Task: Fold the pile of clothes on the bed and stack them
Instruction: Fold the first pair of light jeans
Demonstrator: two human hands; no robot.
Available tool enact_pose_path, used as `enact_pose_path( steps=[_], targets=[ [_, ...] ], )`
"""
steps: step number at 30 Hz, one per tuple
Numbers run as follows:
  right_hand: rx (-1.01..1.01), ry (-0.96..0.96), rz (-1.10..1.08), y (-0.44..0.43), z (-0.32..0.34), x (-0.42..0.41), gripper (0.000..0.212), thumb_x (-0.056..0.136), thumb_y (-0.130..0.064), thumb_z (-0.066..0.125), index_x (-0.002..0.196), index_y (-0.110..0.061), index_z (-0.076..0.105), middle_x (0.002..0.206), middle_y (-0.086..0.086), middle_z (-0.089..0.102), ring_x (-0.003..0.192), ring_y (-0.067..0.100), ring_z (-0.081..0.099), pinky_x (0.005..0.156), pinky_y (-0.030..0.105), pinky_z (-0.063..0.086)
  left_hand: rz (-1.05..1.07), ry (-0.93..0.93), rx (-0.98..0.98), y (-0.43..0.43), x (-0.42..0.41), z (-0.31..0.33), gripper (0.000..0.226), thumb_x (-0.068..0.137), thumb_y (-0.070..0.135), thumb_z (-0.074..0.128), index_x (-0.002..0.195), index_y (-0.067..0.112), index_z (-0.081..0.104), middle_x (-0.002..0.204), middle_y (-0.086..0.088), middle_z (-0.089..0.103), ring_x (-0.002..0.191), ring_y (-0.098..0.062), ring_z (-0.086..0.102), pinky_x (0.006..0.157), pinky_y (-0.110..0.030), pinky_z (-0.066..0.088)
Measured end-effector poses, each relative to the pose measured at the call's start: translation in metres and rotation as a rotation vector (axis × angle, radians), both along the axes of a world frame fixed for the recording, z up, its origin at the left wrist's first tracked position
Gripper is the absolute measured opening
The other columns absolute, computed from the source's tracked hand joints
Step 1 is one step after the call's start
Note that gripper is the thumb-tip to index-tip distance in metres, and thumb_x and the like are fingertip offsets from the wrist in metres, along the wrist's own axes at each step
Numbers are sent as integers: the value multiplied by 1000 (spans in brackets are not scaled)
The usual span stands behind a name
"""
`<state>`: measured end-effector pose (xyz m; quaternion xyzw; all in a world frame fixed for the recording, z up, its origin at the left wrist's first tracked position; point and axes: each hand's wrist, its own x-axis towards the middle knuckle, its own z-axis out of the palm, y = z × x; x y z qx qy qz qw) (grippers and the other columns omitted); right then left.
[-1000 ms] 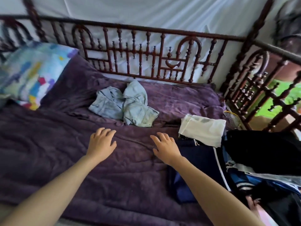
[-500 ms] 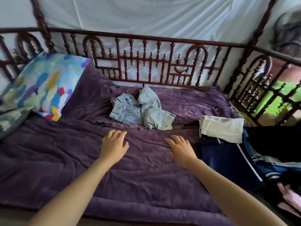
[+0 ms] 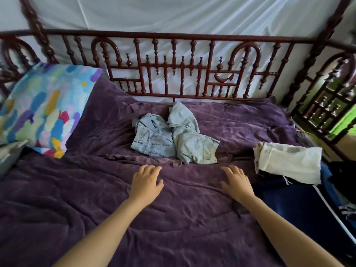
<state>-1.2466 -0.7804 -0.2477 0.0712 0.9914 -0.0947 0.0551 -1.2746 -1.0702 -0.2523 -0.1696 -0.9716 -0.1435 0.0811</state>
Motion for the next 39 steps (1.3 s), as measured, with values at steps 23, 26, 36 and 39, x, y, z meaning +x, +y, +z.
enact_pose_path(
  steps=[23,26,36,39],
  targets=[
    [-438,-260,-522,60,-168,-249,53,88,-20,57,138,-12,40,135,15,42,126,31,39,100,36,35,-139,-274,-178,92,-249,-180,49,76,26,72,121,9,60,132,-16,53,120,-36,52,90,-47,47],
    [-538,-240,-662,77,-196,-284,55,87,-16,59,137,-4,40,133,19,49,124,32,44,95,33,37,-191,-223,-205,86,-268,-193,56,53,33,87,103,14,69,112,-12,66,97,-29,66,66,-38,56],
    [-844,23,-1218,57,-251,-309,40,75,-13,72,108,6,62,95,16,61,84,25,56,70,31,43,-151,-227,-103,31,-245,-234,51,56,33,81,101,17,64,103,-7,67,87,-26,68,58,-32,57],
    [-651,51,-1098,48,-219,-302,28,79,-11,64,102,4,62,106,23,60,96,36,58,78,35,43,-125,-210,-131,22,-238,-227,54,46,32,91,93,17,70,99,-5,68,84,-23,69,55,-30,56]
  ],
)
